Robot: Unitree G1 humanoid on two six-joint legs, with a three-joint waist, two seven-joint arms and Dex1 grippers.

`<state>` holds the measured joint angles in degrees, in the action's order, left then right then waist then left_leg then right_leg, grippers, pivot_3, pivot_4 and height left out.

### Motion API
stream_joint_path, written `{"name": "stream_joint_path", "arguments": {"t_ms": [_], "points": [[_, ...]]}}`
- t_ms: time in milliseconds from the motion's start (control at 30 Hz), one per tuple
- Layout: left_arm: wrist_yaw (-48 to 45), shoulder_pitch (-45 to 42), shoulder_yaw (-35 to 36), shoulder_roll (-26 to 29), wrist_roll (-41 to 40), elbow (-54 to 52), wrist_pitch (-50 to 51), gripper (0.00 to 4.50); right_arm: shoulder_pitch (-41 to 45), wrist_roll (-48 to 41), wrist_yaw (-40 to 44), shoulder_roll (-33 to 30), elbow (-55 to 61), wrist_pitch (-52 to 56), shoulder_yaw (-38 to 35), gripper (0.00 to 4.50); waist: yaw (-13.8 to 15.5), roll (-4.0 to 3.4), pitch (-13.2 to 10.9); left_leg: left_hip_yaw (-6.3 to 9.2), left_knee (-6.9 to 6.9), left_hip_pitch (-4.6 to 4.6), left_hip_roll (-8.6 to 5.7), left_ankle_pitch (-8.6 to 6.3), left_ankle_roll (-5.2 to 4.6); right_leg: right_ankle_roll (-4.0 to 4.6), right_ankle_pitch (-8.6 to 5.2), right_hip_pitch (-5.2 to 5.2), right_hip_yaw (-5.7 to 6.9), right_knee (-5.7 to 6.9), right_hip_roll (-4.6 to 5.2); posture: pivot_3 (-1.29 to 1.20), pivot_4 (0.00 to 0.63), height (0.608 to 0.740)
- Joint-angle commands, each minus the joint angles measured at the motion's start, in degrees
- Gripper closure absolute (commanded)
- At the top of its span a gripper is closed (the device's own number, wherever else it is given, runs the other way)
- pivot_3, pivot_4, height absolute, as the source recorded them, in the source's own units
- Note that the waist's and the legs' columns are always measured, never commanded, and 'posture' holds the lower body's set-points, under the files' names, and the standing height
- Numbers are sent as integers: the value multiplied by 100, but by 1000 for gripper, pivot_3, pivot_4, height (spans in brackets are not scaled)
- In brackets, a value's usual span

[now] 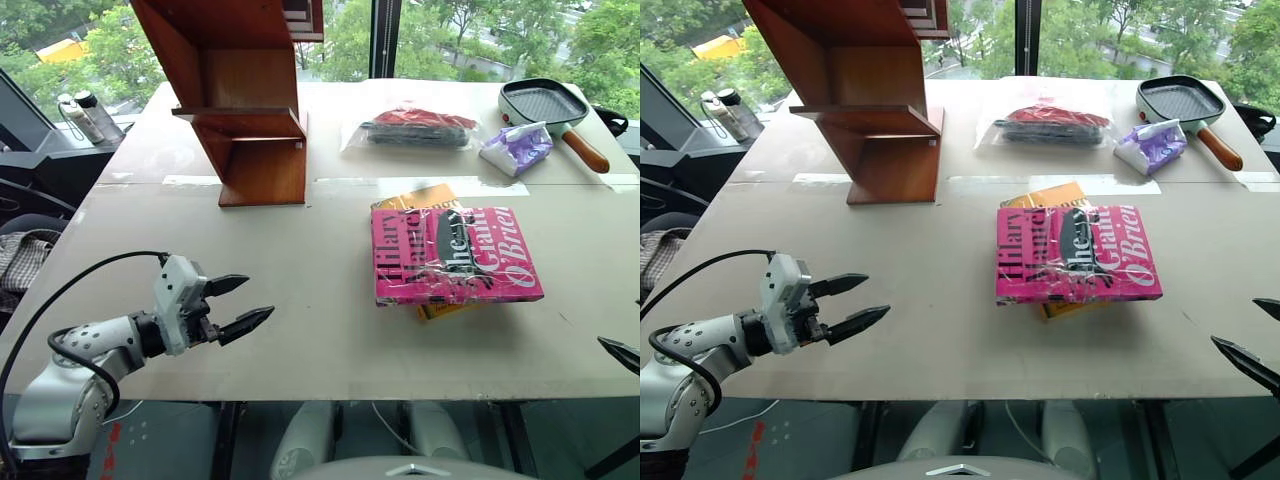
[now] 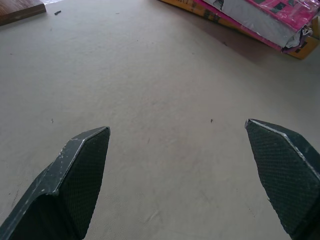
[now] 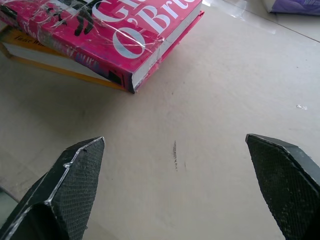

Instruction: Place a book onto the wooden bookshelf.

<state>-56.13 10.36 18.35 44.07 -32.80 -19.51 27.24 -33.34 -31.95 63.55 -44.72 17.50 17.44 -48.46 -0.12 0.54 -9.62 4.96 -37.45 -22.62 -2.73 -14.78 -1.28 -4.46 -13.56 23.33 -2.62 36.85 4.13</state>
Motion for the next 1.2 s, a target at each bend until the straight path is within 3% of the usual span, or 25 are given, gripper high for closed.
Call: {"name": "stream_joint_path", "arguments": {"t_ms": [33,200,267,300,533,567,700,933,1200], "points": [[-38,-270,68,42,-267,-163,63,46,324,27,-345,-89,113,21,-21,0,2,0,0,0,0,0,0,0,0,0,0,0,0,0,0,0,150,740],[-99,-885,-61,-41,-793,-350,338,46,1150,-238,-1345,-218,667,1046,364,0,-8,-7,5,-5,-8,2,1,2,1,8,7,-2,0,1,-4,0,150,740],[-217,-947,-101,-28,-881,-415,298,0,1433,-381,-1640,-369,821,1580,542,531,-20,-8,5,-4,-2,2,0,1,0,-12,18,0,2,1,-6,0,150,740],[-340,-928,-126,3,-906,-481,241,0,1585,-403,-1816,-474,844,1876,659,829,-38,-8,5,-2,0,1,1,1,1,-12,18,0,5,1,-7,0,150,740],[-862,-835,-241,108,-940,-811,-34,0,2863,-70,-2723,-1020,947,3122,2170,4144,-52,-7,5,-1,2,-6,0,1,0,-11,18,5,9,-3,-5,0,150,740],[-873,-828,-251,112,-934,-850,-46,0,3046,11,-2828,-1056,895,3239,2373,4445,-50,-8,4,1,2,-6,0,0,0,-12,18,4,11,-3,-6,0,150,740],[-906,-757,-236,141,-980,-1078,-35,0,3579,498,-3095,-1194,610,3439,3044,4445,-27,-7,4,1,2,-10,-4,1,-1,-12,18,5,12,-3,-4,0,150,740],[-788,-448,-164,111,-1073,-1353,5,0,3776,636,-2849,-1287,563,3498,3471,4445,-45,-7,3,3,2,-13,-4,1,-1,-12,18,7,13,-5,-5,0,150,740],[-656,-67,-264,58,-995,-1528,-80,0,4252,575,-2983,-904,832,3915,3984,4445,-58,-8,4,3,2,-11,-2,0,-2,-12,19,7,13,-3,-7,0,150,740]]}}
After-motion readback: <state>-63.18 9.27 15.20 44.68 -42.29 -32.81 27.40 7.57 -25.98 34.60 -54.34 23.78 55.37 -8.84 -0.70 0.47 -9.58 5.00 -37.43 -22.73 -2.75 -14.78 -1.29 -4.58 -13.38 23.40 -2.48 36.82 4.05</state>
